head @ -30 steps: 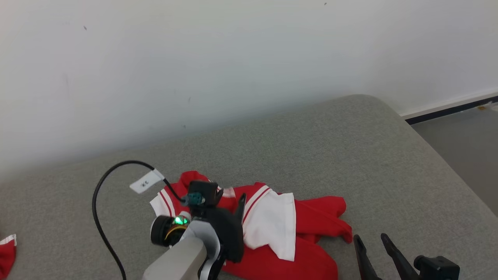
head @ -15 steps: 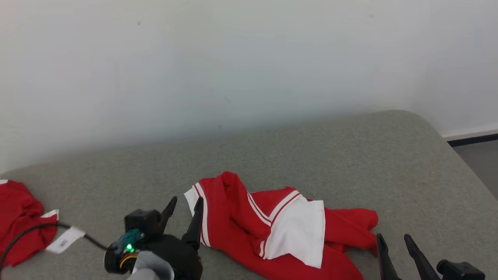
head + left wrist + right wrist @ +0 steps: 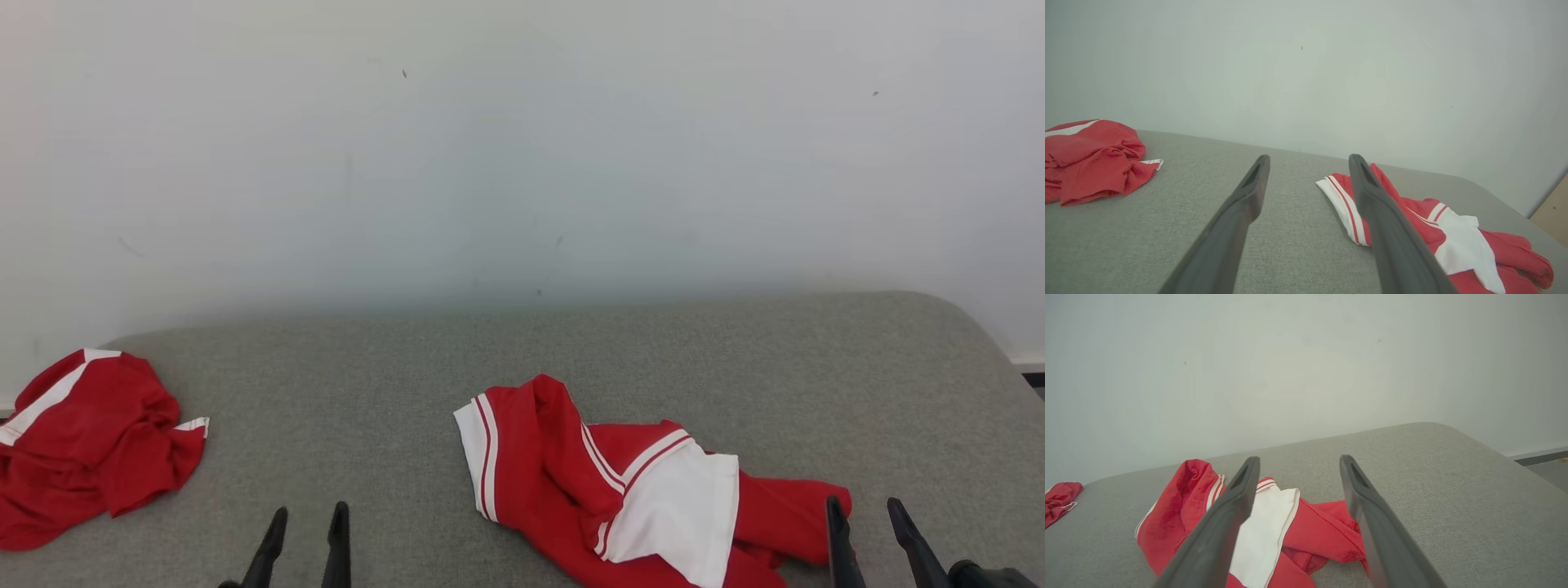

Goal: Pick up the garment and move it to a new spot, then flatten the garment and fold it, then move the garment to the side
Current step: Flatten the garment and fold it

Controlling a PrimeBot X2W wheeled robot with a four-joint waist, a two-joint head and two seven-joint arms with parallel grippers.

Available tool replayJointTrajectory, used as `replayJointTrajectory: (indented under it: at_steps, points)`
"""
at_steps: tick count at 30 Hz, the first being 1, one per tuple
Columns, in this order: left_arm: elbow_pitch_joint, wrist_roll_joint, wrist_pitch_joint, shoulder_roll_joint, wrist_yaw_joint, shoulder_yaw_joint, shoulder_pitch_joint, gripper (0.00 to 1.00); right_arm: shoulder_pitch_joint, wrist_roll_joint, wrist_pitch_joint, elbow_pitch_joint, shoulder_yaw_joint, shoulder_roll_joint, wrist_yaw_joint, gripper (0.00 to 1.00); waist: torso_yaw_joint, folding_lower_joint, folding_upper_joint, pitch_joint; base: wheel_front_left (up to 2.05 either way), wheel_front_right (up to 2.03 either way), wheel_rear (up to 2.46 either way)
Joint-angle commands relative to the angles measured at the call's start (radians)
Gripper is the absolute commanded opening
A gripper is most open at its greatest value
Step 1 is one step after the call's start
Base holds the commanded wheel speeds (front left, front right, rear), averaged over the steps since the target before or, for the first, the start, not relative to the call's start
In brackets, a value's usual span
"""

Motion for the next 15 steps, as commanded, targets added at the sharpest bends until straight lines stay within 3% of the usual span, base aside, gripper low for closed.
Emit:
replayJointTrajectory:
  at_steps: [1, 4, 10, 15]
  points:
    - [-0.016, 0.030, -0.003, -0.011, -0.004, 0.030, 0.033, 1.00, 0.017, -0.026, -0.019, 0.003, -0.009, 0.000, 0.004, 1.00, 0.018, 0.0001, 0.0000, -0.021, 0.00, 0.00, 0.00]
    - [-0.045, 0.070, -0.003, -0.038, -0.004, 0.095, 0.089, 1.00, 0.030, -0.060, -0.054, 0.010, -0.001, 0.000, 0.004, 1.00, 0.025, 0.0001, 0.0000, -0.035, 0.00, 0.00, 0.00]
    - [-0.011, 0.140, -0.003, -0.035, -0.093, 0.158, 0.139, 1.00, 0.050, -0.100, -0.089, 0.046, 0.020, 0.000, 0.004, 1.00, 0.030, 0.0001, 0.0000, -0.042, 0.00, 0.00, 0.00]
    - [0.024, 0.183, -0.003, -0.049, -0.130, 0.188, 0.143, 1.00, 0.055, -0.081, -0.086, 0.064, 0.041, 0.000, 0.004, 1.00, 0.028, 0.0001, 0.0000, -0.038, 0.00, 0.00, 0.00]
